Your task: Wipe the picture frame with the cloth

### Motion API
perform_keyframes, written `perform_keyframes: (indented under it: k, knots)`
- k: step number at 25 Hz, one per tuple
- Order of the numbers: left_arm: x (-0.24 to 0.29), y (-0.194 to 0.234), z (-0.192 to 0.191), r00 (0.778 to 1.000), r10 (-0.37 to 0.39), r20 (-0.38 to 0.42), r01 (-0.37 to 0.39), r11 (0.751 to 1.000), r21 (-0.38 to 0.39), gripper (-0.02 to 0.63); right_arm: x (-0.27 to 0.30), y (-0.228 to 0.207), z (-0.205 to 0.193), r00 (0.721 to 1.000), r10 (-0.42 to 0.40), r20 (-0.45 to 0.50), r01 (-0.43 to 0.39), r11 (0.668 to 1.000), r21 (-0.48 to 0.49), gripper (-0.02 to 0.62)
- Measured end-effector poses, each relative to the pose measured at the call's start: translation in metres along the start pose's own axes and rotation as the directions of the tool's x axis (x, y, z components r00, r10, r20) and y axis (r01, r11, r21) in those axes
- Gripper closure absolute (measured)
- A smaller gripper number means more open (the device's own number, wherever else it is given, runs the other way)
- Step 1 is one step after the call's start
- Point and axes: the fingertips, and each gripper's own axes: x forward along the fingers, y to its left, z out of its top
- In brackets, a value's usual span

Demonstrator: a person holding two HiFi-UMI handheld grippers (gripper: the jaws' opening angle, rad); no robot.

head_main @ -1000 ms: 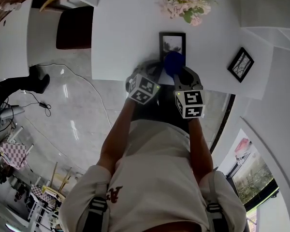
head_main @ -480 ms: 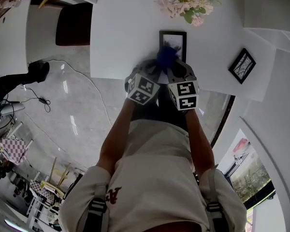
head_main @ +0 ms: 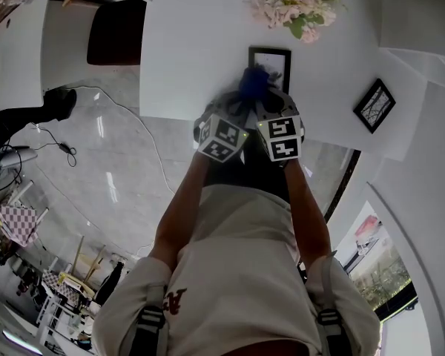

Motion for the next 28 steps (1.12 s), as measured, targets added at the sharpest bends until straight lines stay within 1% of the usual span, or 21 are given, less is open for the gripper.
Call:
perform_keyframes:
  k: [5,8,14,23,28]
  knots:
    - [0.000,0.001,0.001,1.000,0.010,-0.002,-0.010,1.000,-0.006,0.606,0.005,0.000,-0.002,0.998,-0.050,-0.025,0.048,0.994,-0.100,0.568]
    - [-0.001,0.001,0.000,1.000,0.012,-0.004,-0.012,1.000,-0.012,0.606,0.004,0.000,-0.002,0.997,-0.070,-0.030,0.065,0.989,-0.134,0.568]
    - [0.000,0.001,0.000,1.000,0.020,-0.014,-0.020,1.000,-0.020,0.606,0.002,-0.012,-0.005,0.995,-0.093,-0.044,0.085,0.984,-0.158,0.568]
    - [-0.001,0.001,-0.001,1.000,0.026,-0.014,-0.027,0.999,-0.025,0.606,-0.007,-0.029,-0.010,0.988,-0.136,-0.069,0.123,0.978,-0.169,0.568]
    - [-0.001,0.001,-0.001,1.000,0.026,-0.014,-0.026,0.999,-0.034,0.606,-0.014,-0.042,-0.013,0.979,-0.176,-0.099,0.158,0.973,-0.169,0.568]
